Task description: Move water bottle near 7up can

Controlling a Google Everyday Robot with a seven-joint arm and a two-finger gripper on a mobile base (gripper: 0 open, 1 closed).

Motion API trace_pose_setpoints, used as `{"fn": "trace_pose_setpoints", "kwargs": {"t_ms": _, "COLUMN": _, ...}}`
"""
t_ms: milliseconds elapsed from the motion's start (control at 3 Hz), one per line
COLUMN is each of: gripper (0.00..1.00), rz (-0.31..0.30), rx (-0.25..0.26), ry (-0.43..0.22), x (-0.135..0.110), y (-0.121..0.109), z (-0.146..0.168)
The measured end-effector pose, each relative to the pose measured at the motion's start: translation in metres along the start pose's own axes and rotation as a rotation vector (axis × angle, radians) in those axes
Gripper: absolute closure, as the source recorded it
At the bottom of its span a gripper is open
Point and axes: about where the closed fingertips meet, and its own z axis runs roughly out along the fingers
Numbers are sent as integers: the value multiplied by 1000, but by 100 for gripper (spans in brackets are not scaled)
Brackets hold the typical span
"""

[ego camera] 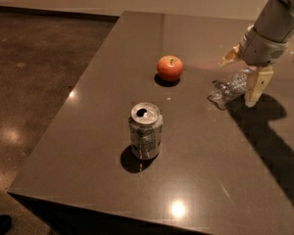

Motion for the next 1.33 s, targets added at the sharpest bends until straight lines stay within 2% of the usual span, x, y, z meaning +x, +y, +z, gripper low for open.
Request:
{"fn": "trace_pose_setpoints", "kwargs": {"t_ms": 333, "gripper": 42, "rz": -6, "rx": -18, "ry": -1, "x": 4, "y": -7, "z": 3}}
{"fn": "trace_pose_setpoints", "kwargs": {"t_ms": 1000, "gripper": 88, "rz": -1, "rx": 14, "ry": 4, "x": -13, "y": -6, "z": -9}}
{"fn": "trace_pose_setpoints", "kwargs": {"t_ms": 1333, "gripper": 100, "rz": 14, "rx": 34, "ry": 23, "x": -41, "y": 11, "z": -22}}
